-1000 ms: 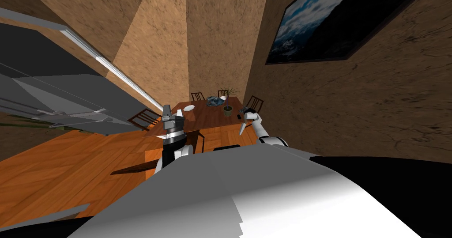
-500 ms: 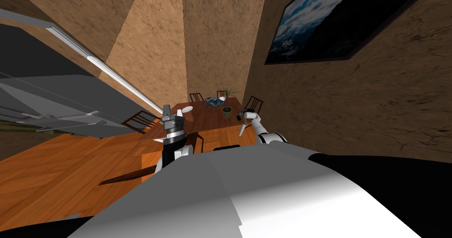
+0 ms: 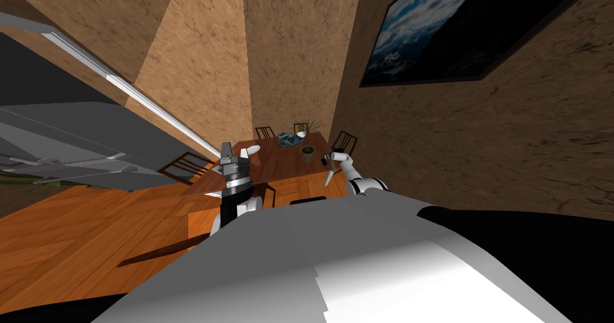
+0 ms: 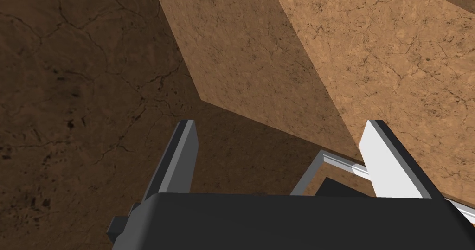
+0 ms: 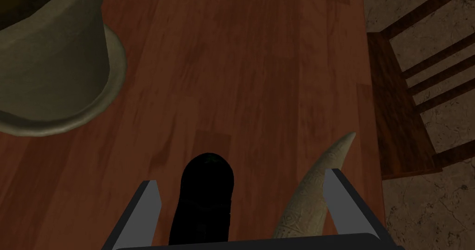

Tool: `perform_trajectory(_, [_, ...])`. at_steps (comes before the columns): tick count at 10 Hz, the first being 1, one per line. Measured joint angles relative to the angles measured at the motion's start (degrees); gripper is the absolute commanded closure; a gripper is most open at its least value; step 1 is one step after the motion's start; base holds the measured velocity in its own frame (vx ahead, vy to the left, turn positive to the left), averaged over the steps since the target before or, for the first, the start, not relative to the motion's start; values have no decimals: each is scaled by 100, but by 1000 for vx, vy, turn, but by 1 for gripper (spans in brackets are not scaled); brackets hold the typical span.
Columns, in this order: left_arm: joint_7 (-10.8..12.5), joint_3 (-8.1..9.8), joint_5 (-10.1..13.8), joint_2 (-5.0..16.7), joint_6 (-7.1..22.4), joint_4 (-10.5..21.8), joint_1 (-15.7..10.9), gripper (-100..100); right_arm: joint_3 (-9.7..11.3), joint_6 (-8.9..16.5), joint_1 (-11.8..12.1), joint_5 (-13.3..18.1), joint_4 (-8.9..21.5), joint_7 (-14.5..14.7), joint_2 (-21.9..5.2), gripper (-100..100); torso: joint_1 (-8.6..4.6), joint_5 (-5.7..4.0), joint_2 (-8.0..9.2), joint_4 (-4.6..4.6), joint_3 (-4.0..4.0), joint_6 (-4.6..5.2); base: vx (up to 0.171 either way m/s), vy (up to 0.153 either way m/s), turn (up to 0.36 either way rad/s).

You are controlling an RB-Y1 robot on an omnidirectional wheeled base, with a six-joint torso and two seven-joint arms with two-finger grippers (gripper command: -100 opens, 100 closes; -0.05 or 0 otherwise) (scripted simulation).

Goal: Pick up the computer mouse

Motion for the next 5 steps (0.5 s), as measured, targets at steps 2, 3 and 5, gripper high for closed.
perform_trajectory(2, [0, 0, 0, 0, 0, 0, 0, 0, -10, 159, -115, -74, 273, -118, -14, -100, 0, 0, -4, -1, -2, 0, 63, -7, -21])
perform_trajectory(3, [0, 0, 0, 0, 0, 0, 1, 0, -16, 246, -221, -149, 493, -182, -34, -100, -1, 0, -12, -1, -6, 0, 67, -8, -8])
perform_trajectory(5, [0, 0, 0, 0, 0, 0, 1, 0, -22, 444, -301, -212, 754, -312, -45, -100, 2, 0, -12, -2, -6, 0, 64, 3, -15])
